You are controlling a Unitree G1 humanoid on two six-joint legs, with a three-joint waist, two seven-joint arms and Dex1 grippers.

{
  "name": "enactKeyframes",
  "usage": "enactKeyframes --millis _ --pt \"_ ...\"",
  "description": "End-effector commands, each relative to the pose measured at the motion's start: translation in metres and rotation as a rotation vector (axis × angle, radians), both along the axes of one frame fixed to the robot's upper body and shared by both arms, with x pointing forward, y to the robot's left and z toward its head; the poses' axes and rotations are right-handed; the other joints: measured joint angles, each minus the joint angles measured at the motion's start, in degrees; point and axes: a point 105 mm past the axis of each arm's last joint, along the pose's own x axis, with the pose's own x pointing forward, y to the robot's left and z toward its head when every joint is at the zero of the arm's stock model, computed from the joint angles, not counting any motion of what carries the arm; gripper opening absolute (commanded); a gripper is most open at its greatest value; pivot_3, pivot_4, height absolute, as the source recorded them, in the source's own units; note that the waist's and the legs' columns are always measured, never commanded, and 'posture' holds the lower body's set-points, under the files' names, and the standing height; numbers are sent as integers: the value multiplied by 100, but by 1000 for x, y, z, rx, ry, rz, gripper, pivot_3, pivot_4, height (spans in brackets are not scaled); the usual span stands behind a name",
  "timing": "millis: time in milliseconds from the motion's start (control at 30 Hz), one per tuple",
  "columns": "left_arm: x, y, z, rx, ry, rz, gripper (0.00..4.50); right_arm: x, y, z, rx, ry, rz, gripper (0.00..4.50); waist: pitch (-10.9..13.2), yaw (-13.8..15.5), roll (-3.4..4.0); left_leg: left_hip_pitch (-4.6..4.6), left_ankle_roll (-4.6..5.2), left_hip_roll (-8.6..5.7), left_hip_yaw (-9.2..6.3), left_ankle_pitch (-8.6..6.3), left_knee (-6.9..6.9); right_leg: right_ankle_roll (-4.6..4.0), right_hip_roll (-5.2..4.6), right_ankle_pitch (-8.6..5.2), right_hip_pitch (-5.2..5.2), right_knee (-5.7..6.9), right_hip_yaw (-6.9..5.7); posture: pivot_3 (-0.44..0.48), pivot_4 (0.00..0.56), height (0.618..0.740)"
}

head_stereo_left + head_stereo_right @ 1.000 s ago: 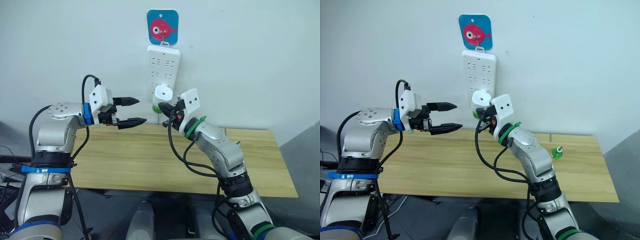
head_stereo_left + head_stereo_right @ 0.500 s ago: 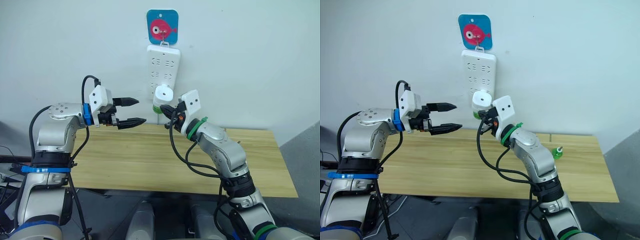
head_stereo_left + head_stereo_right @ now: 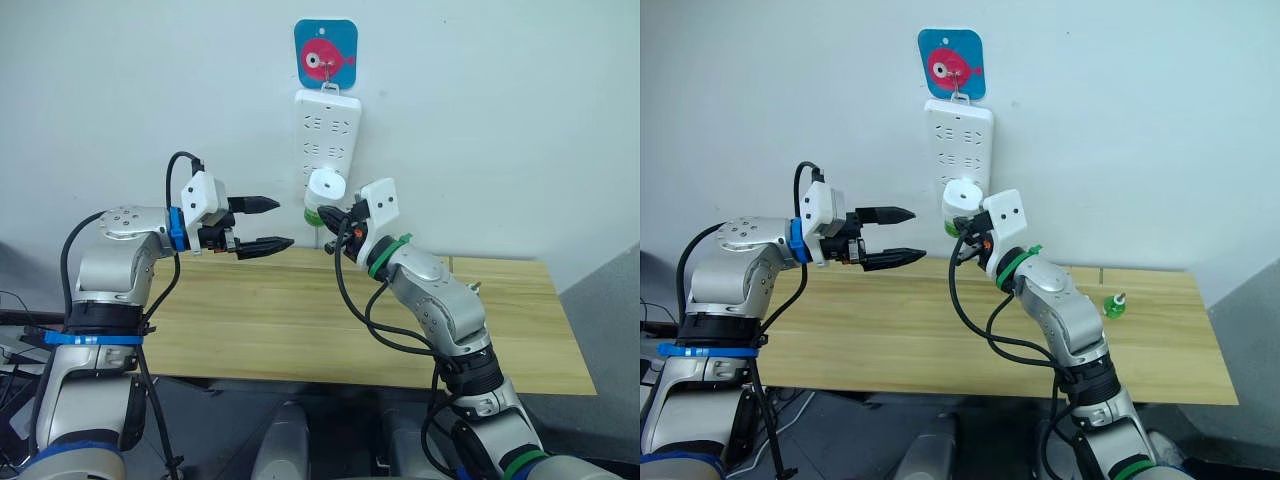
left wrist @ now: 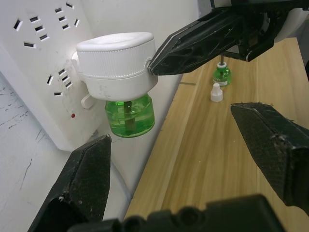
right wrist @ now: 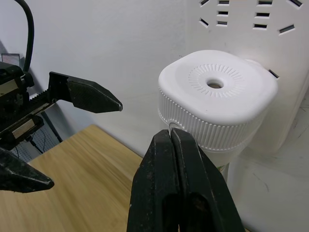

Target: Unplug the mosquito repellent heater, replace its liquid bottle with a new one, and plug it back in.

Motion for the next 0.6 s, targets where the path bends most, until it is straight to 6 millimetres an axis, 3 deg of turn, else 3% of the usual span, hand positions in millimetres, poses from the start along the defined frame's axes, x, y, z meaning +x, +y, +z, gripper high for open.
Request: enactKeyframes --millis 33,200,367,533,600 --pt "-1 -6 12 2 -54 -25 4500 11 -20 18 27 -75 -122 46 0 0 0 0 2 0 0 1 0 -1 0 0 0 0 -1 296 150 740" --pt "-1 -6 11 2 -53 -26 4500 3 -14 15 16 -66 -55 46 0 -1 0 0 8 0 0 5 0 -3 0 2 0 0 -1 296 151 740" --pt "0 -2 7 13 -45 -11 4500 -25 -2 3 -94 -91 132 46 0 8 0 -1 8 0 2 5 -2 -2 -1 1 1 -6 -1 298 151 740" --pt "-1 7 3 30 -41 20 4500 -44 -13 1 -115 -86 206 46 0 -2 0 -1 8 2 1 4 -13 -5 1 -1 -4 -5 -1 298 151 740" --pt "1 16 1 43 -43 66 4500 -53 -31 5 -123 -90 217 46 0 -1 0 -1 8 3 2 4 -12 -5 1 -2 -4 -5 0 319 147 740"
